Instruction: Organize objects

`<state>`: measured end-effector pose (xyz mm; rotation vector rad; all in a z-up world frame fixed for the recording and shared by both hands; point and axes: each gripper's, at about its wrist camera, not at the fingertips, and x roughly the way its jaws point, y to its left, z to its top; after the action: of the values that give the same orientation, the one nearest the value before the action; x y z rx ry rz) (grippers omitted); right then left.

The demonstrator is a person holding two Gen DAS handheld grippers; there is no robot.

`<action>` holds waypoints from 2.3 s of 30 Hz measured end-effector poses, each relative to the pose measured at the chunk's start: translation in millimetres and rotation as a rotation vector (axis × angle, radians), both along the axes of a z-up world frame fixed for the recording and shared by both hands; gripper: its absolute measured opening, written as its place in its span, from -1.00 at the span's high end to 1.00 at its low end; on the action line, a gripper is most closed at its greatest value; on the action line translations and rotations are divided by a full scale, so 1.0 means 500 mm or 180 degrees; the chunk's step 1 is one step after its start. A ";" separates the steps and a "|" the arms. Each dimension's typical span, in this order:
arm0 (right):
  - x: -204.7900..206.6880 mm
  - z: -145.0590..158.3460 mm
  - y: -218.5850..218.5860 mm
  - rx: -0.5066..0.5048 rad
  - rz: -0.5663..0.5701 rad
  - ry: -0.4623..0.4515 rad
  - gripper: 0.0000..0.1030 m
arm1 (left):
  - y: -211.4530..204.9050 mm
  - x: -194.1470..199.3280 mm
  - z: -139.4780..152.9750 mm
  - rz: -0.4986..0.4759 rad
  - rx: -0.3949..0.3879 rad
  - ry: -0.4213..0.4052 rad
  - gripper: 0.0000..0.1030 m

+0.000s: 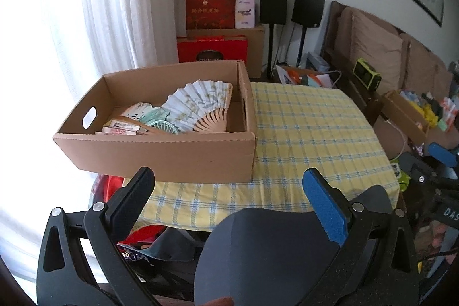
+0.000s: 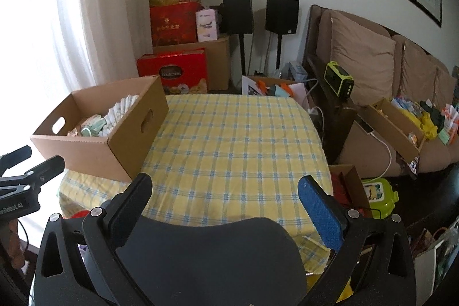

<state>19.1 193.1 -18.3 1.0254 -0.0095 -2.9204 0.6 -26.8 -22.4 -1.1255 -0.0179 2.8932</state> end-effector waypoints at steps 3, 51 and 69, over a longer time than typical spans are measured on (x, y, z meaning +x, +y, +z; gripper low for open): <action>0.002 0.006 -0.004 0.0035 0.0006 -0.0010 -0.99 | -0.006 0.000 -0.003 0.0000 0.0050 -0.0019 -1.00; 0.002 0.000 -0.021 0.0042 -0.0019 -0.0054 -0.99 | 0.004 0.005 0.004 0.0046 -0.0097 -0.0040 -1.00; 0.002 -0.005 -0.030 0.0043 -0.0004 -0.0063 -0.99 | -0.001 0.000 0.001 0.0109 -0.0094 -0.0081 -1.00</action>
<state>19.9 178.0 -20.7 1.0564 0.0089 -2.9155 0.4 -27.1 -21.9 -1.1784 0.0050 2.9182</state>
